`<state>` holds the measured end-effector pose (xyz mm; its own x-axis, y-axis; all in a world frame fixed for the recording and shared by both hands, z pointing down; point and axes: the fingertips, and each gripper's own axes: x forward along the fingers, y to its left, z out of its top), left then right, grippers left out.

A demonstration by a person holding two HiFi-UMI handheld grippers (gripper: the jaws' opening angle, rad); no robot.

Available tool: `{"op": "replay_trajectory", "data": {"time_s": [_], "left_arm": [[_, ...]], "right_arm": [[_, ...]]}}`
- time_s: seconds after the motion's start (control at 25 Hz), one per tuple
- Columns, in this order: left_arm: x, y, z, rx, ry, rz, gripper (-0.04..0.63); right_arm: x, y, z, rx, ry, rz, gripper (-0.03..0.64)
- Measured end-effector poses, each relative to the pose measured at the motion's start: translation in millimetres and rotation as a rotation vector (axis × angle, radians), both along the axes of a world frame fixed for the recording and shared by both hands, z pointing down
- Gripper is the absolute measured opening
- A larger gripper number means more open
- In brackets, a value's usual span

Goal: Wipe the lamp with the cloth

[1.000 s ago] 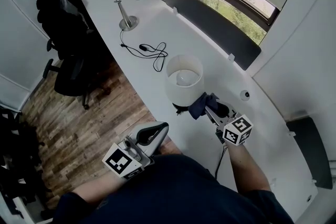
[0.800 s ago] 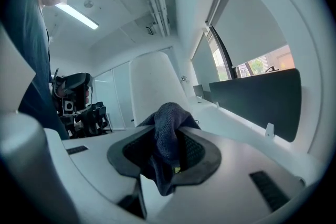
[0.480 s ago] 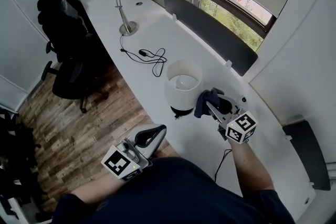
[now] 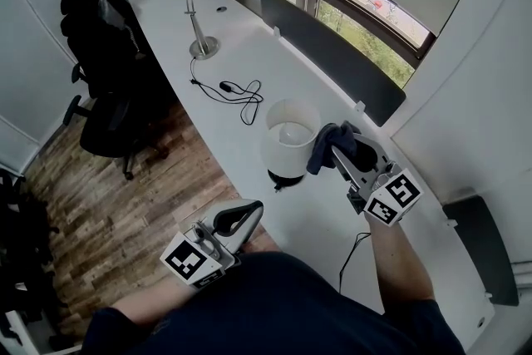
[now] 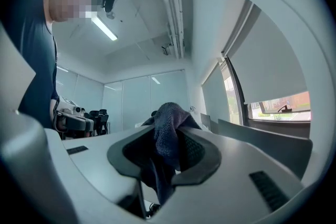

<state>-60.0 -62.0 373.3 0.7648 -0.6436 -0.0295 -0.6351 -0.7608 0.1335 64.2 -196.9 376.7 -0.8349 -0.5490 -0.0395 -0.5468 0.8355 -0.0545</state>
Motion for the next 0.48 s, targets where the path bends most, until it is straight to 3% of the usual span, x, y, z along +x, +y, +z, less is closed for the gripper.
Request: {"op": "replay_trajectory", "data": {"time_s": [0.24, 0.32, 0.48], "left_arm": [[0, 1, 4, -0.003, -0.003, -0.004, 0.006], [2, 0, 0, 0.017, 0.019, -0.002, 0.006], [-2, -1, 13, -0.034, -0.025, -0.017, 0.006]], "right_arm": [[0, -2, -22, 0.049, -0.018, -0.009, 0.118], [3, -7, -14, 0.036, -0.02, -0.002, 0.117], [11, -18, 17, -0.023, -0.014, 0.03, 0.118]]}}
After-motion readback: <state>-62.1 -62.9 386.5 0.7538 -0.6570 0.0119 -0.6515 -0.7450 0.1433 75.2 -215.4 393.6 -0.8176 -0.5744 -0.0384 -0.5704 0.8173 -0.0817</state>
